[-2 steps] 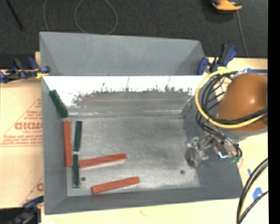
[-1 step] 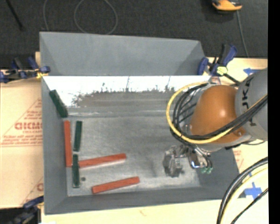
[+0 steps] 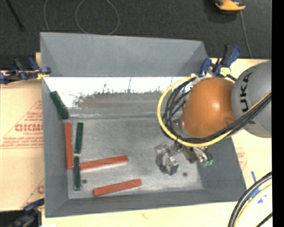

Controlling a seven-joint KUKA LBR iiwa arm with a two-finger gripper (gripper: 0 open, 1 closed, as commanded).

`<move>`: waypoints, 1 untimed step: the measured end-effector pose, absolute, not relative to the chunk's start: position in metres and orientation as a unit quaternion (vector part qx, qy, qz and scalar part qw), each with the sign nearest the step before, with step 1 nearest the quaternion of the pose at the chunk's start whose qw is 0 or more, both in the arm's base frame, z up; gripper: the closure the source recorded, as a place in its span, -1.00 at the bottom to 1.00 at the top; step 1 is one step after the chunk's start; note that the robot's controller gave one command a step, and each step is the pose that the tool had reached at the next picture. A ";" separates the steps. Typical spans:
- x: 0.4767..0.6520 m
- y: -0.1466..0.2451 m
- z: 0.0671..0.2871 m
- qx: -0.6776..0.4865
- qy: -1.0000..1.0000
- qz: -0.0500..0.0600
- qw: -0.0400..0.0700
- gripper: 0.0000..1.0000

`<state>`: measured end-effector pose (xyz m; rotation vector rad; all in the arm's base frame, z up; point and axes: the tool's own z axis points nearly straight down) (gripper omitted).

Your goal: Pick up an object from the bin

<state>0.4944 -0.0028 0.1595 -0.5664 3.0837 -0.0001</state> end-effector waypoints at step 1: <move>0.502 0.009 0.136 -0.024 1.000 0.001 0.000 1.00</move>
Offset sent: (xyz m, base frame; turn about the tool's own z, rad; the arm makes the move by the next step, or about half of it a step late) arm 0.0075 0.0121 -0.0237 0.3171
